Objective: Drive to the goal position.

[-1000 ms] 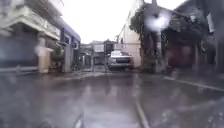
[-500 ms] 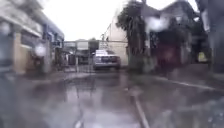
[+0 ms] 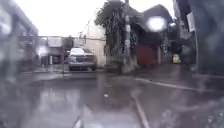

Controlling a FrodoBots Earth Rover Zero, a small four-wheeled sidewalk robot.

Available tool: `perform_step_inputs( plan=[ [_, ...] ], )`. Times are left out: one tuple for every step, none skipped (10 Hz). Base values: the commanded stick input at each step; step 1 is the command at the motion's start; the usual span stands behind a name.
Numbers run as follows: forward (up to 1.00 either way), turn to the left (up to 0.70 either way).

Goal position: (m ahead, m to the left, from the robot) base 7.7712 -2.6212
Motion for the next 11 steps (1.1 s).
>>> perform_step_inputs(
  plan=[
    [1.0, -0.27],
    [1.0, -0.27],
    [1.0, -0.27],
    [1.0, -0.27],
    [1.0, -0.27],
    [1.0, -0.27],
    [1.0, -0.27],
    [1.0, -0.27],
    [1.0, -0.27],
    [1.0, -0.26],
    [1.0, -0.06]
  ],
)
